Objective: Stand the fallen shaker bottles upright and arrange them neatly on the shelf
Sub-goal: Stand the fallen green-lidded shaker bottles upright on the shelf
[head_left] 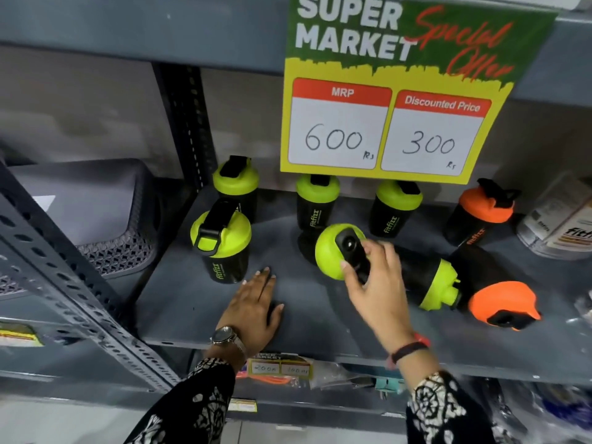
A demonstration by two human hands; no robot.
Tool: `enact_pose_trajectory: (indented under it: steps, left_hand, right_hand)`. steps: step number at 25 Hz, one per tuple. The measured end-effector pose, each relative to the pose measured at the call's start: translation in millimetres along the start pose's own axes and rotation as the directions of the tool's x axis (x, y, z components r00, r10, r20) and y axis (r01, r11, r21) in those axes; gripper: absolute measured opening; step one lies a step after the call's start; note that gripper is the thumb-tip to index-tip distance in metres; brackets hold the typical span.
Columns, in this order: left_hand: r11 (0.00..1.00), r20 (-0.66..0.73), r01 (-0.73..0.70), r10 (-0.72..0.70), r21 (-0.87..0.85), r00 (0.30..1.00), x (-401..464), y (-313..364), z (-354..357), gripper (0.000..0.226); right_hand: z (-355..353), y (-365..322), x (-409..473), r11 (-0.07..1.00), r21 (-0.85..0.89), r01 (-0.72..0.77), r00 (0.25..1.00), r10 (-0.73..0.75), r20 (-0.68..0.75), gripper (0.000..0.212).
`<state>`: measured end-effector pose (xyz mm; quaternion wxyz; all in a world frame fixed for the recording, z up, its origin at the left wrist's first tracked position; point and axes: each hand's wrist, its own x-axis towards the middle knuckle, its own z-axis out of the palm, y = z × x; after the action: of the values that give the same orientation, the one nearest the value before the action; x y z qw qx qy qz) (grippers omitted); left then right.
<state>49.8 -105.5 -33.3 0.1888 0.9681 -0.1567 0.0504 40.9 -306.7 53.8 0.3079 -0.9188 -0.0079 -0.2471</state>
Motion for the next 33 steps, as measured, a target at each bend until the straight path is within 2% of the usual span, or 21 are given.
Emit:
enact_pose_trajectory:
  steps: [3,6,9,14,19,21,25,28,33]
  left_hand:
    - [1.0,-0.003,0.007,-0.007,-0.024,1.0,-0.3,-0.1,0.0,0.057]
    - [1.0,0.009,0.012,-0.012,0.004,1.0,-0.5,-2.7,1.6,0.058]
    - [1.0,0.008,0.014,-0.014,0.003,1.0,0.3,-3.9,3.0,0.058]
    - [1.0,-0.009,0.005,-0.005,0.005,1.0,0.4,-4.8,4.3,0.058]
    - [1.0,-0.015,0.001,-0.001,-0.007,1.0,0.7,-4.1,4.3,0.057]
    - [1.0,-0.014,0.002,-0.002,-0.022,1.0,0.7,-3.8,3.5,0.057]
    - [0.999,-0.01,0.003,-0.003,-0.036,1.0,0.5,-2.6,1.5,0.056]
    - [1.0,-0.002,0.008,-0.009,-0.029,1.0,0.7,-1.6,0.5,0.056]
    - [1.0,0.015,0.012,-0.012,0.008,1.0,-0.3,1.0,-2.2,0.057]
  right_hand:
    - [-21.4,-12.0,48.3,0.983,-0.111,0.147,0.961,-0.115,0.252,0.041]
    - [-22.1,-26.0,83.2,0.968,-0.17,0.185,0.866,-0.079,0.493,0.042]
    - [-13.4,-33.6,93.2,0.958,-0.195,0.209,0.795,-0.05,0.604,0.043]
    - [-12.7,-37.4,99.0,0.952,-0.209,0.225,0.769,-0.042,0.637,0.046]
    - [-10.3,-43.6,95.5,0.946,-0.213,0.243,0.812,-0.078,0.578,0.05]
    - [-9.1,-46.8,94.3,0.947,-0.235,0.218,0.817,-0.046,0.575,0.054]
    - [-1.5,-55.8,90.8,0.944,-0.294,0.15,0.871,0.014,0.491,0.038]
    - [2.6,-62.7,87.6,0.95,-0.306,0.065,0.906,0.072,0.417,0.033]
    - [-1.9,-67.4,83.6,0.954,-0.299,0.028,0.892,0.112,0.439,0.043]
